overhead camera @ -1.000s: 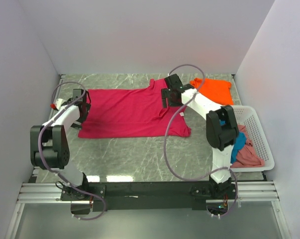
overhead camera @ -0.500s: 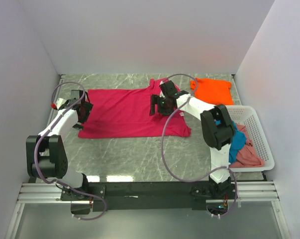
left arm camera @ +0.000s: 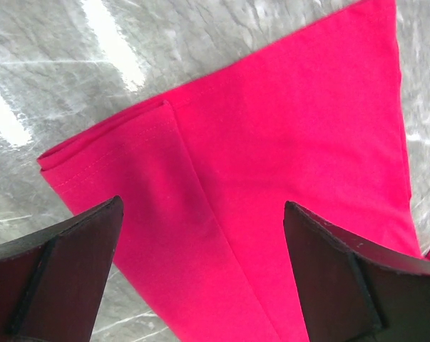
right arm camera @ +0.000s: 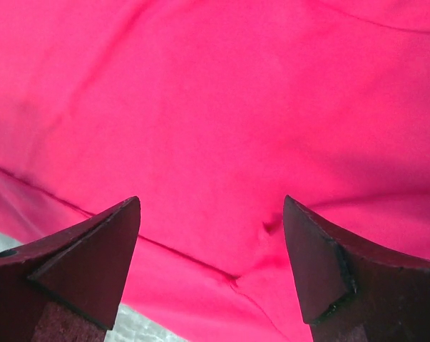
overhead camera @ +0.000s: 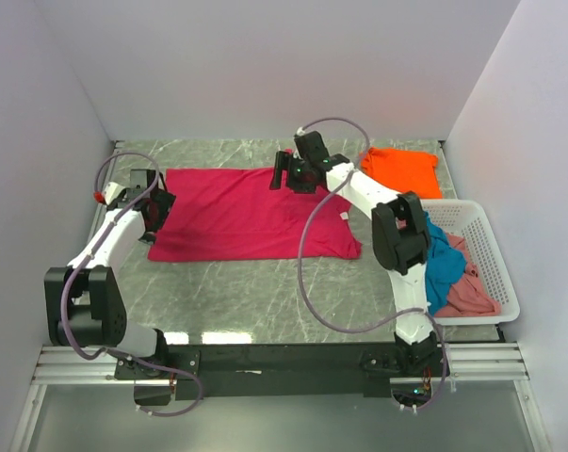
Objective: Fold and stack the t-shirts
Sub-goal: Fold the tshirt
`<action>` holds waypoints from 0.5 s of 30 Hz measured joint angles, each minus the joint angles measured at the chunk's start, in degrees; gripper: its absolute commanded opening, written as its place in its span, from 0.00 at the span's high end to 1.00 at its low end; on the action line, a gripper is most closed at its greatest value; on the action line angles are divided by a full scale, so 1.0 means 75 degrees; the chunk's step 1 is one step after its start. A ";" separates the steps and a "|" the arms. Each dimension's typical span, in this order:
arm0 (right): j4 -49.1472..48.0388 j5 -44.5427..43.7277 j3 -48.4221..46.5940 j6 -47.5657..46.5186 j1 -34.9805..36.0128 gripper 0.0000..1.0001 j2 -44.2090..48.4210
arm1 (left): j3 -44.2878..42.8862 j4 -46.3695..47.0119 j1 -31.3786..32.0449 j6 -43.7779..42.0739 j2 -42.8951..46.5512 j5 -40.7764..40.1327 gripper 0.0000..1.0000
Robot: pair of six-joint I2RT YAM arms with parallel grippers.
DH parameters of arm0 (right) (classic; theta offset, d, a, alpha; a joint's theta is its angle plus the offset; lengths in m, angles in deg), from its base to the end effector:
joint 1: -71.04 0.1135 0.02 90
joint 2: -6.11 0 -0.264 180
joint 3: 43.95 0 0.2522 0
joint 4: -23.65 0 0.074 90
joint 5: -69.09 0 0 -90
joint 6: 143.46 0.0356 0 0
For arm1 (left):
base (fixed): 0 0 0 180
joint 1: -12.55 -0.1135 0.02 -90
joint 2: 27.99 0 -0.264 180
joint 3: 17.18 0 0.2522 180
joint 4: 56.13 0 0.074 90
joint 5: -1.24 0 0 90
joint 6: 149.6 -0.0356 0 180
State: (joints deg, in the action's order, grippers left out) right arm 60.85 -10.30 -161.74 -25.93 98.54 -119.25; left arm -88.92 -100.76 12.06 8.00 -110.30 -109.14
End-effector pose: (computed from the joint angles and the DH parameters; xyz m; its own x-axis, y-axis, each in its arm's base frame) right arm 0.4406 0.2368 0.2188 -0.8173 0.0867 -0.5696 -0.2165 0.8699 0.4431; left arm 0.2938 0.0149 0.2407 -0.1217 -0.8677 -0.4819 -0.8380 0.3501 -0.4187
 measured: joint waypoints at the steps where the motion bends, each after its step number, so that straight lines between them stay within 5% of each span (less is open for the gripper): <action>1: -0.0023 -0.0146 0.0198 0.0000 0.0000 0.13 0.0195 | 0.0000 0.0032 0.0000 -0.0085 -0.0012 0.0067 0.01; 10: 0.0542 -0.1215 0.4476 0.0239 -0.0003 0.12 0.3413 | -0.0458 0.0425 0.0478 -0.0711 -0.1163 0.0603 0.01; 15: 0.0702 -0.1265 0.5502 0.0303 -0.0111 0.12 0.3856 | -0.0501 0.0493 0.0542 -0.0892 -0.1778 0.0778 0.01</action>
State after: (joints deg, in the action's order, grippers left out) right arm 66.12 -19.79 -120.48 -23.65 97.71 -90.34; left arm -92.68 -97.07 16.13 1.31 -123.63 -103.30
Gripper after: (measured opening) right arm 0.874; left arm 0.995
